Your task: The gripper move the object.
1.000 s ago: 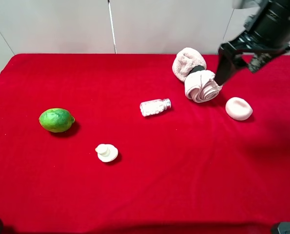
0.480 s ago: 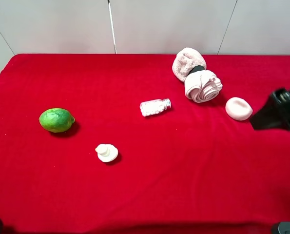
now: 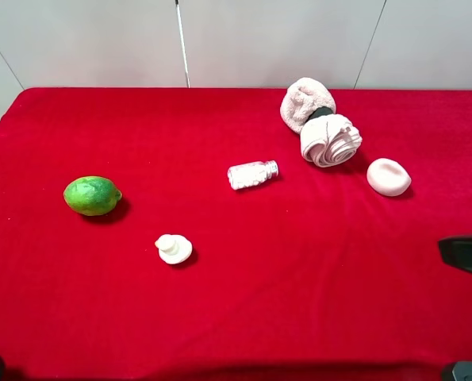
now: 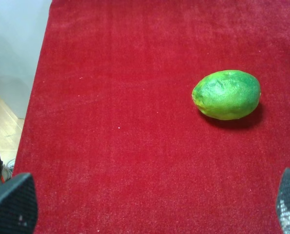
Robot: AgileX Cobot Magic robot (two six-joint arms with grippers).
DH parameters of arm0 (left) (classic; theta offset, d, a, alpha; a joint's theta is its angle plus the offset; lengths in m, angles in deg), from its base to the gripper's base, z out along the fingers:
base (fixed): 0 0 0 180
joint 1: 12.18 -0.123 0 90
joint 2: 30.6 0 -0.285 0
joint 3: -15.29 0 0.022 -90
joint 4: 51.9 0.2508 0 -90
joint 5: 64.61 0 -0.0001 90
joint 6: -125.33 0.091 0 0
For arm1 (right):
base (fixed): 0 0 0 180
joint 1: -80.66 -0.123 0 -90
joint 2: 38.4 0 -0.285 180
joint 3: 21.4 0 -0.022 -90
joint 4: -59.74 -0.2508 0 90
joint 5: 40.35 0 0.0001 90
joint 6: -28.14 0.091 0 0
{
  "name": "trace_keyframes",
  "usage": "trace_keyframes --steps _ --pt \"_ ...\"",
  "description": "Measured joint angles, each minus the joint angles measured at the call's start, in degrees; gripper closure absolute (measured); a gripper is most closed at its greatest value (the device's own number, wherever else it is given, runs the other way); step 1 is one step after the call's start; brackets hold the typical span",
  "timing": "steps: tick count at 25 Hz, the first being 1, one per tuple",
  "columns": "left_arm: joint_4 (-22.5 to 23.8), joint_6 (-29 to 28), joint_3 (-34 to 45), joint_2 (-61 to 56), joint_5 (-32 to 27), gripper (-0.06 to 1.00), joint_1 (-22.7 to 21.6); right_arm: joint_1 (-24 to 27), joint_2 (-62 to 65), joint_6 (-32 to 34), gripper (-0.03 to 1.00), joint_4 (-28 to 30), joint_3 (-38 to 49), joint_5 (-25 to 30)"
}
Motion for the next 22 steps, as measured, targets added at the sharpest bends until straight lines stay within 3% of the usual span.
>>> trace_keyframes --steps 22 --pt "0.00 0.00 0.00 0.00 0.00 -0.03 0.00 0.00 26.07 1.31 0.27 3.30 0.97 -0.16"
